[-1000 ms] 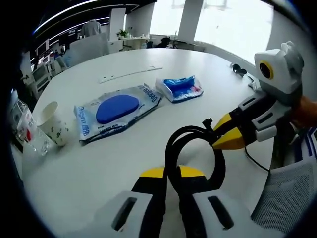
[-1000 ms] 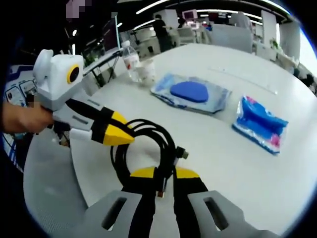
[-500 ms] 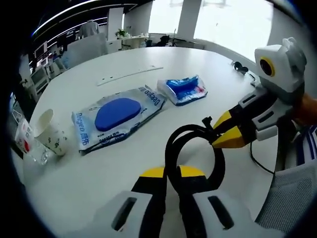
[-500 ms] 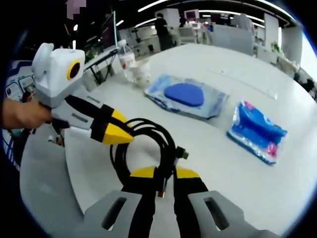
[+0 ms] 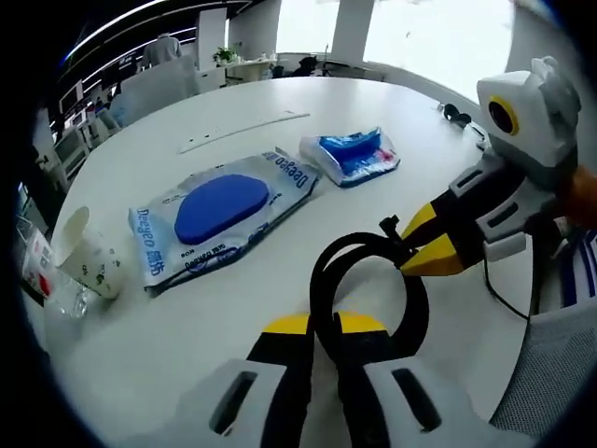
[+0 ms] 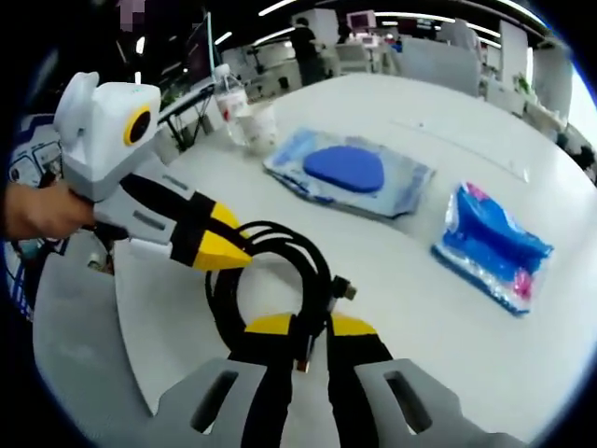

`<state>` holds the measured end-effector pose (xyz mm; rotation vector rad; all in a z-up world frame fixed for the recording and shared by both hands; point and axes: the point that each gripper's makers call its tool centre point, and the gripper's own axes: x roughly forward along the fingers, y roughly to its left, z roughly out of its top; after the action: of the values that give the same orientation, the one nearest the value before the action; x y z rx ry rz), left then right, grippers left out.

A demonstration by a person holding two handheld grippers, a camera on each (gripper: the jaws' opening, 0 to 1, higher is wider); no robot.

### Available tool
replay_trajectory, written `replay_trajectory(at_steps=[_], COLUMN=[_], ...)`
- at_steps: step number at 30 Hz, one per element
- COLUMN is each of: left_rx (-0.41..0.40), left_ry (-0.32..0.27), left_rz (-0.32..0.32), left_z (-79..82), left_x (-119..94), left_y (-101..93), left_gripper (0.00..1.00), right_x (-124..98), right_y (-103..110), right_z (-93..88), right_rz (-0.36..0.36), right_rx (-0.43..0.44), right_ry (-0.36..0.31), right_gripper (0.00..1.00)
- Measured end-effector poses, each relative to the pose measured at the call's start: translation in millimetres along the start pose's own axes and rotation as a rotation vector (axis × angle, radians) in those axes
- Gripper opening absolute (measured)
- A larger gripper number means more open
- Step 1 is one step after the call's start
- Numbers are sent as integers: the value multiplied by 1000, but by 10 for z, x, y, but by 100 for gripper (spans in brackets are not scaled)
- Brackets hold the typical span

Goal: Arrange the tabletop items into an orderly group along one side of the table until the central work area is clear of visible clutter.

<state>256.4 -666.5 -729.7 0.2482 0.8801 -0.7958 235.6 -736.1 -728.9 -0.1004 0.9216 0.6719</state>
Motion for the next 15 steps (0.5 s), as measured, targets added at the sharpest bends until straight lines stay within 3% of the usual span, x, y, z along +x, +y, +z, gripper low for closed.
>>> replay_trajectory(at_steps=[6, 15], left_rx=[-24, 5], left_ry=[14, 47], left_rz=[0, -11], left_z=[-12, -78], left_x=[39, 116], left_y=[23, -5], left_gripper=[7, 9], right_x=[23, 86], right_y=[-23, -43], right_z=[-9, -87], right_rz=[-3, 6], right_rx=[19, 49], right_ry=[6, 37], right_gripper=[9, 10])
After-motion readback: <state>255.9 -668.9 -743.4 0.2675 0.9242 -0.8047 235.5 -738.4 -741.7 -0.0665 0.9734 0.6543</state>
